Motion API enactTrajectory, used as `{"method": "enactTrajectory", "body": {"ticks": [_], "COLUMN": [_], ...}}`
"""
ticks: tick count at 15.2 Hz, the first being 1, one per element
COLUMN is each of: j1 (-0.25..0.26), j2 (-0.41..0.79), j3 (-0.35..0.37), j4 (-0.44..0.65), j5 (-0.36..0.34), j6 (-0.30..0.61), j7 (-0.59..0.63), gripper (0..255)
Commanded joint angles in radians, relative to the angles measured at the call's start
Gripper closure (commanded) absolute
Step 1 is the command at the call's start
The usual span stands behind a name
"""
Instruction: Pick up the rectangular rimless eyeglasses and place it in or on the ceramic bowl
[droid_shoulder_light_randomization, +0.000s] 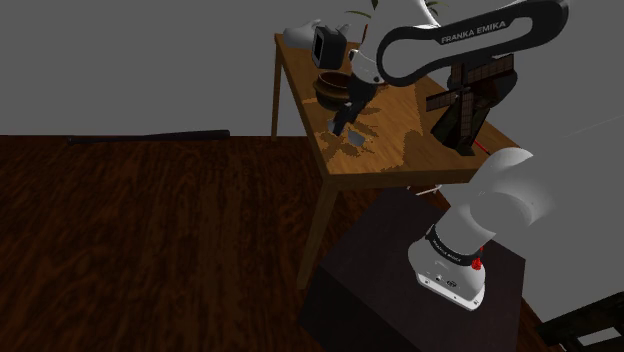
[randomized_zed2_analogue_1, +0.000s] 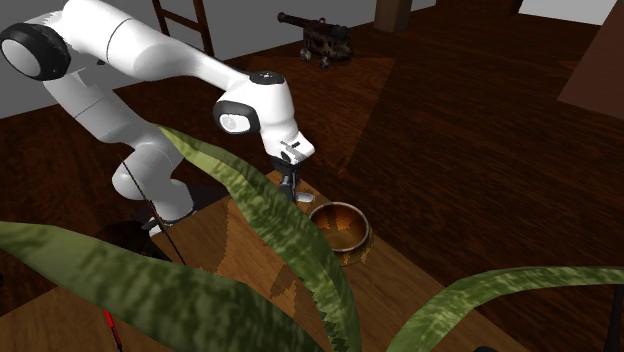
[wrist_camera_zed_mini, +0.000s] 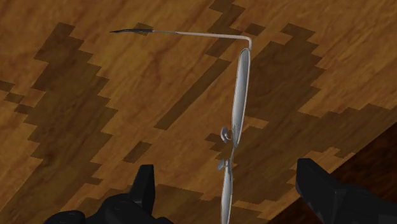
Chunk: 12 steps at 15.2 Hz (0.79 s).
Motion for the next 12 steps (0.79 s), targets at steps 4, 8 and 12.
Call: {"method": "enactTrajectory", "body": {"ticks": [4, 8, 12], "j1": [0.0, 0.0, 0.0], "j2": [0.007, 0.007, 0.007], "j3": [-0.001, -0.001, -0.001], "j4": [-0.006, -0.006, -0.006], "j5": [0.0, 0.0, 0.0], "j6": [0.014, 0.014, 0.014], "j7": [-0.001, -0.001, -0.001], "gripper": [0, 255, 255]}}
